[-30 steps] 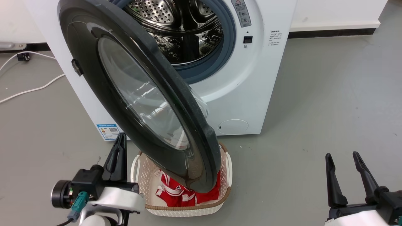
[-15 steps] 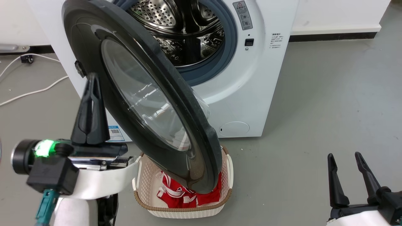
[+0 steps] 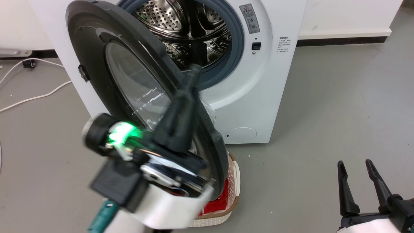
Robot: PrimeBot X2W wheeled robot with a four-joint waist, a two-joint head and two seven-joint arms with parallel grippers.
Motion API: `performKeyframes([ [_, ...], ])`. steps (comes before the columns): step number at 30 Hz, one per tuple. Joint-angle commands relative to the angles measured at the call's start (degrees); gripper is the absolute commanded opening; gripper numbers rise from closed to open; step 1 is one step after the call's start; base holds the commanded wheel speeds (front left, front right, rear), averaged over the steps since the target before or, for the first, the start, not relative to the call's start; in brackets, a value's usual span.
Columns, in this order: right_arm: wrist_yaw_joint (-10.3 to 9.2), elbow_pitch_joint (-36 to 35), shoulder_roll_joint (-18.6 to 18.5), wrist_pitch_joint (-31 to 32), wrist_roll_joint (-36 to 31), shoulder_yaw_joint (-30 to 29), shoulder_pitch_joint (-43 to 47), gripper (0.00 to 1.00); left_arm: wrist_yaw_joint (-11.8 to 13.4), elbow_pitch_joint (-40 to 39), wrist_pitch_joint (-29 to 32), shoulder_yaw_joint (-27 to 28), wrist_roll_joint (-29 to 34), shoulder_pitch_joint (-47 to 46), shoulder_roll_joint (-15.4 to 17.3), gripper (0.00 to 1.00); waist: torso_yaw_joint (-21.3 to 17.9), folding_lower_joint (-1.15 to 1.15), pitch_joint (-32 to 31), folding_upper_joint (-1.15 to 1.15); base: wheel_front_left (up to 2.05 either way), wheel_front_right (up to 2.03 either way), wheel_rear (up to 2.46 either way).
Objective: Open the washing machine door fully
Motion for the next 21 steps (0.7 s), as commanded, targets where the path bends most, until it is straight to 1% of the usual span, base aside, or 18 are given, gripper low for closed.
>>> performKeyframes([
  [1,-0.04,-0.2,0.2,0.1,0.2,0.0,0.8,1.0,-0.2,0.5,0.7,-1.8,-0.7,-0.3,0.0,0.0,-0.1,0.0,0.0,0.0,0.0,0.0,0.0],
  [7,-0.04,-0.2,0.2,0.6,0.3,0.4,0.8,1.0,-0.9,3.5,5.0,-12.0,-3.8,2.0,0.0,0.0,-0.6,0.0,0.0,0.0,0.0,0.0,0.0],
  [9,-0.04,-0.2,0.2,0.6,0.3,0.4,0.7,1.0,-1.1,4.4,6.2,-14.4,-4.2,3.4,0.2,0.0,-0.7,0.0,0.2,0.0,0.0,0.0,0.0],
  [11,-0.04,-0.2,0.2,0.6,0.5,0.4,0.7,1.0,-1.4,5.2,7.4,-16.6,-4.7,5.1,1.0,0.0,-0.7,0.0,0.4,0.0,0.0,0.0,0.0],
  [15,-0.04,0.1,0.2,0.5,0.5,0.4,0.5,1.0,-1.7,7.1,9.3,-20.2,-6.2,8.5,2.5,0.0,-0.5,0.0,0.6,0.0,0.0,0.0,0.0],
  [18,-0.04,0.3,0.2,0.4,0.6,0.7,0.0,1.0,-1.7,8.8,9.6,-21.5,-6.8,10.6,3.2,0.0,-0.5,0.0,1.1,0.0,0.0,0.0,0.0],
  [21,-0.04,0.5,0.2,0.2,0.8,0.9,-0.6,1.0,-1.2,11.2,9.1,-21.8,-7.0,11.6,3.4,0.0,-0.5,0.0,1.6,0.0,0.0,0.0,0.0],
])
